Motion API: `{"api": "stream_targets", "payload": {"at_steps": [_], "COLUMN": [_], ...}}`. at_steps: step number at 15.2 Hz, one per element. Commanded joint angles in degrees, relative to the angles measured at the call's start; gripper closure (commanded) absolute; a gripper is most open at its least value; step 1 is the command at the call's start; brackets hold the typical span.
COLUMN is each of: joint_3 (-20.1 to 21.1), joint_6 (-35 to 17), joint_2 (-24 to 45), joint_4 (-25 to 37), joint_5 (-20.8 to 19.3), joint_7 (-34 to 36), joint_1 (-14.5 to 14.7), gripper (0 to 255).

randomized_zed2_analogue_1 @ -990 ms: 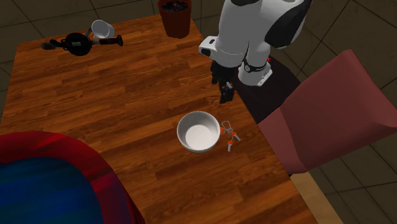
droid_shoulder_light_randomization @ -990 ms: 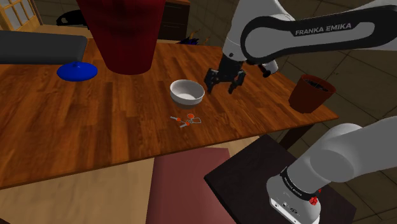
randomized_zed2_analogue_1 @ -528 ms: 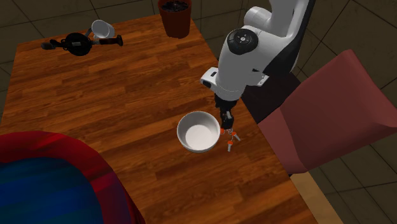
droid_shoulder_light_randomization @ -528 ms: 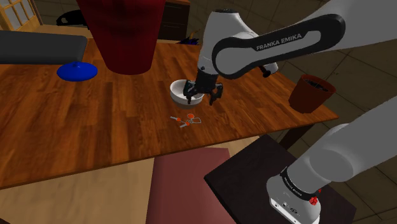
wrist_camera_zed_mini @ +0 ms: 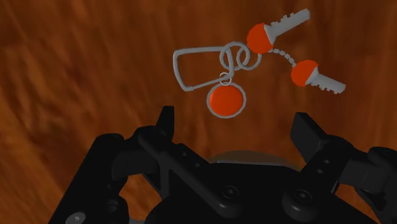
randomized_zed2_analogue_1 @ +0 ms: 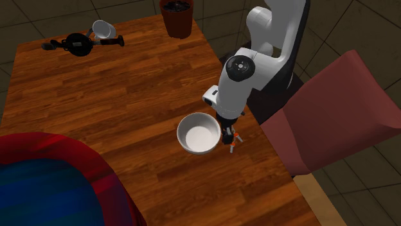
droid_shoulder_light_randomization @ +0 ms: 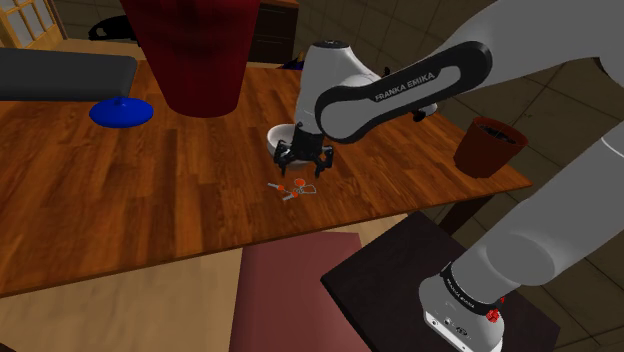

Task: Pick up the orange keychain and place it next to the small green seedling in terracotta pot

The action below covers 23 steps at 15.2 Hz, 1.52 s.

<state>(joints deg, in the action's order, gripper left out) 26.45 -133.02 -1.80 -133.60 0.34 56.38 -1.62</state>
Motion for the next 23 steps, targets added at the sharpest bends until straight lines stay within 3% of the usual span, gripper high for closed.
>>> {"api": "stream_targets", "payload": {"at_steps": [1, 10, 11, 20, 23], "joint_3": [-0.1, -0.1, -0.1, -0.1, -0.1], "joint_6": [-1.7, -2.2, -2.2, -2.2, 0.2], "joint_2": [1.3, 1.7, 1.6, 1.7, 0.0], "joint_4": [-0.9, -1.1, -1.1, -1.1, -0.2], "joint_5": [-0.7, -0.9, -0.9, -0.9, 0.1], "joint_7": [0.4, 0.6, 0.6, 0.6, -0.2], "joint_1": [-0.2, -0.2, -0.2, -0.2, -0.2], "gripper": [0, 0, 255, 255, 255]}}
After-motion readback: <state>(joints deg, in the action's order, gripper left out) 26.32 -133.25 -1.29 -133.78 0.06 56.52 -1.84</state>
